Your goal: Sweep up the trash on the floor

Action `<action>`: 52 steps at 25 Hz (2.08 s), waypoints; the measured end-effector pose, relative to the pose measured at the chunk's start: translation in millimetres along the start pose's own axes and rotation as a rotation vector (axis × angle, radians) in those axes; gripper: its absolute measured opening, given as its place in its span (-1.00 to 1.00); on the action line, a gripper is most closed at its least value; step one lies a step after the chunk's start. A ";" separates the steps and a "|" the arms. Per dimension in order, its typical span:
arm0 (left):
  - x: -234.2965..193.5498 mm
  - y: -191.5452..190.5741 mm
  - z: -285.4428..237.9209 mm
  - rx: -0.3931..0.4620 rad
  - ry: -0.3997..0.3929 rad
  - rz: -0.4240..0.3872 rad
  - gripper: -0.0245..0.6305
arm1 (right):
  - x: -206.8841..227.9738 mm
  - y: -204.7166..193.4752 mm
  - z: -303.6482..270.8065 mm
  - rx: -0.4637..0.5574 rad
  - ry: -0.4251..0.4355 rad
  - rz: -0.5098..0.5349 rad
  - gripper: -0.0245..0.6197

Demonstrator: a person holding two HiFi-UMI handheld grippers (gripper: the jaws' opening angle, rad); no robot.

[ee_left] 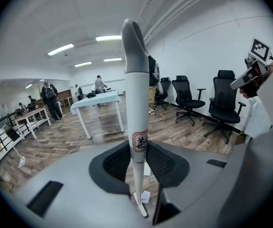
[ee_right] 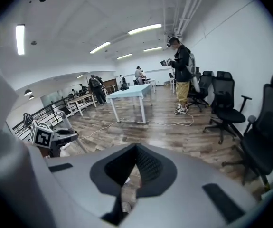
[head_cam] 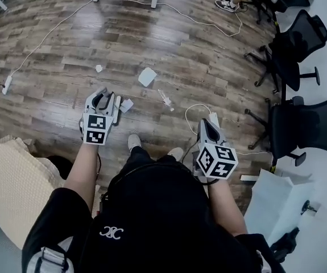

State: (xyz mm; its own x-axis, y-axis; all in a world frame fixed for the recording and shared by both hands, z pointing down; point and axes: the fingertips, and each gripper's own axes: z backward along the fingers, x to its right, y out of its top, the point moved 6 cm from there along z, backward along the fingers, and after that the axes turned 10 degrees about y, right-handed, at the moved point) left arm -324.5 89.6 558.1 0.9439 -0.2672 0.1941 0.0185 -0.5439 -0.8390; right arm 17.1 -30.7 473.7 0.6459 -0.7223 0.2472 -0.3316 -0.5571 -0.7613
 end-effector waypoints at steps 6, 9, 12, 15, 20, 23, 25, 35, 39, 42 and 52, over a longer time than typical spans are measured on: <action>45.1 24.3 -21.5 0.010 -0.096 -0.041 -0.62 | 19.9 -4.6 14.9 0.014 -0.042 -0.027 -0.89; 75.1 35.5 -26.2 0.023 -0.152 -0.077 -0.62 | 30.0 -8.3 23.6 0.019 -0.051 -0.035 -0.89; 103.3 48.1 -30.1 0.040 -0.195 -0.098 -0.62 | 43.9 -12.5 34.3 0.027 -0.065 -0.050 -0.89; 126.8 59.8 -34.4 0.049 -0.221 -0.095 -0.62 | 57.9 -18.6 45.9 0.035 -0.080 -0.071 -0.89; 170.6 80.8 -38.9 0.074 -0.280 -0.114 -0.62 | 80.9 -33.5 65.5 0.047 -0.098 -0.105 -0.89; 196.1 90.2 -38.1 0.082 -0.299 -0.139 -0.62 | 97.1 -43.5 80.5 0.060 -0.106 -0.126 -0.89; 211.0 95.4 -36.8 0.077 -0.303 -0.162 -0.62 | 111.3 -48.0 90.4 0.071 -0.110 -0.142 -0.89; 253.3 124.2 -28.1 0.067 -0.203 -0.235 -0.62 | 181.2 -45.2 104.0 0.124 -0.063 -0.174 -0.89; 238.5 136.3 -26.5 0.082 -0.133 -0.209 -0.62 | 185.1 -27.5 87.3 0.121 -0.031 -0.089 -0.89; 217.0 138.0 -23.1 0.095 -0.106 -0.197 -0.62 | 176.3 -11.4 70.8 0.123 -0.014 -0.047 -0.89; 82.3 125.2 -67.0 0.086 -0.102 -0.148 -0.62 | 91.8 48.5 -40.0 0.086 0.014 0.005 -0.89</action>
State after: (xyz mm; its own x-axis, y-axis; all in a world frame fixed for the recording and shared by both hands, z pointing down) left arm -266.6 -53.8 503.1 0.9572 -0.1049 0.2696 0.1835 -0.5005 -0.8461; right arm 32.9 -140.4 483.4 0.6347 -0.7309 0.2509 -0.2744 -0.5167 -0.8110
